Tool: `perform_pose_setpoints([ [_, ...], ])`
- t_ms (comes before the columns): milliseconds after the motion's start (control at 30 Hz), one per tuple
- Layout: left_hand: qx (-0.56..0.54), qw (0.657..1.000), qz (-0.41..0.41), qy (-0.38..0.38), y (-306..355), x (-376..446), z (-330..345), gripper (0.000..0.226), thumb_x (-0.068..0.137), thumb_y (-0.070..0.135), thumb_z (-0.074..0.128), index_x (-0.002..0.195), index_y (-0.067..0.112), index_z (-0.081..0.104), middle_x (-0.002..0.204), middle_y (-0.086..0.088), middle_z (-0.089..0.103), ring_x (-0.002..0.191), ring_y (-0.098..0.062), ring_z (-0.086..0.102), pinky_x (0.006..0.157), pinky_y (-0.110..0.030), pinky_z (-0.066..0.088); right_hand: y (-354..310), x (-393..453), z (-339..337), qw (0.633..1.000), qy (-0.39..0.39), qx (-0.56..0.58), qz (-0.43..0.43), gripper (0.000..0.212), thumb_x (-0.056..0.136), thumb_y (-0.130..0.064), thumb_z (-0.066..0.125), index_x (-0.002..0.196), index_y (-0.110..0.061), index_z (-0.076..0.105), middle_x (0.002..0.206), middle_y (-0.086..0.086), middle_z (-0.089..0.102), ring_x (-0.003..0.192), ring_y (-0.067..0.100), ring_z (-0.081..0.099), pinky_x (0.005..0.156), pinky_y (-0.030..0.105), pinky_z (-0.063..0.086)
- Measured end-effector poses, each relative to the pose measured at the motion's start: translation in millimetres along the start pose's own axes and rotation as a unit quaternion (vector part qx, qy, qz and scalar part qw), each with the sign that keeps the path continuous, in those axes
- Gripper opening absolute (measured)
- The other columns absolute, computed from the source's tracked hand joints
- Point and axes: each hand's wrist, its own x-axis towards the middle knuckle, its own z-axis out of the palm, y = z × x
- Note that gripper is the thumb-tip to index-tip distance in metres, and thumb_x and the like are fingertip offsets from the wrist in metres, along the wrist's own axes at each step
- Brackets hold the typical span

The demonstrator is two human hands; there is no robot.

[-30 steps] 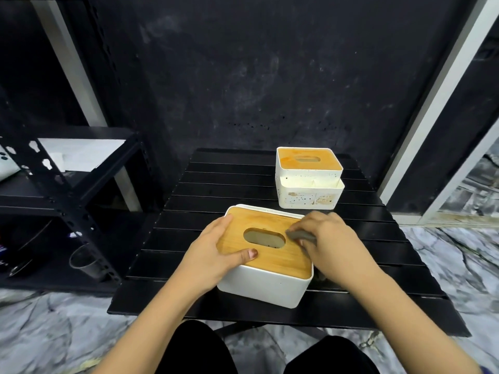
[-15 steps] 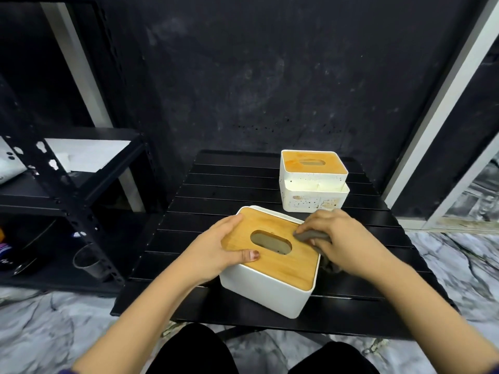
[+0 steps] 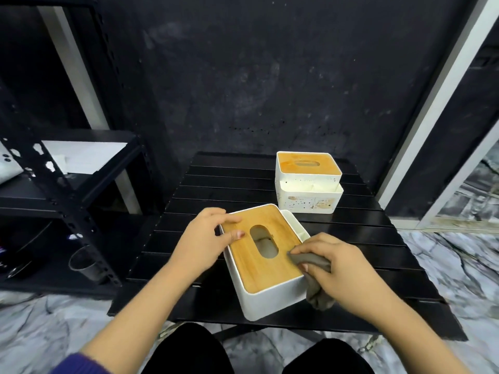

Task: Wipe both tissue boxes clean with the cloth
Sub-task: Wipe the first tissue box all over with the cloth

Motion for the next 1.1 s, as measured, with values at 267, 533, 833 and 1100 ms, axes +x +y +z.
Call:
perform_pose_setpoints([
  [267,-0.160,0.980,-0.095,-0.073,20.0,-52.8,30.9,0.103,0.070,0.045,0.075,0.148,0.039,0.007,0.138,0.019,0.025,0.120,-0.001,0.034,0.099,-0.021,0.030,-8.6,-7.9,9.4,0.999,0.019,-0.044,0.011,0.031,0.079,-0.005,0.065,0.095,-0.031,0.071,0.094,-0.028,0.052,0.100,0.011,0.053,0.089,0.017,0.039],
  [533,-0.193,0.970,-0.091,-0.112,18.8,-43.0,19.5,0.108,0.066,0.033,0.082,0.148,0.032,0.011,0.146,0.011,0.028,0.122,-0.004,0.035,0.099,-0.019,0.031,-7.7,25.4,2.5,0.991,-0.055,-0.121,-0.005,0.029,0.082,-0.013,0.062,0.098,-0.036,0.069,0.086,-0.031,0.043,0.099,0.014,0.051,0.089,0.032,0.043],
  [833,-0.208,0.967,-0.101,-0.108,12.4,-37.9,19.4,0.106,0.062,0.041,0.082,0.145,0.043,0.016,0.144,0.014,0.036,0.127,-0.008,0.042,0.108,-0.031,0.036,-9.8,28.5,2.2,0.992,-0.059,-0.111,-0.022,0.030,0.082,-0.010,0.063,0.103,-0.031,0.068,0.109,-0.014,0.058,0.101,0.016,0.049,0.091,0.033,0.042],
  [1100,-0.210,0.962,-0.097,-0.148,13.2,-34.4,15.6,0.117,0.047,0.047,0.079,0.146,0.039,0.017,0.144,0.014,0.034,0.125,-0.008,0.042,0.103,-0.025,0.037,-10.4,38.5,5.3,0.988,-0.049,-0.144,-0.009,0.026,0.086,-0.019,0.058,0.106,-0.034,0.065,0.110,-0.013,0.056,0.102,0.016,0.046,0.090,0.037,0.042],
])
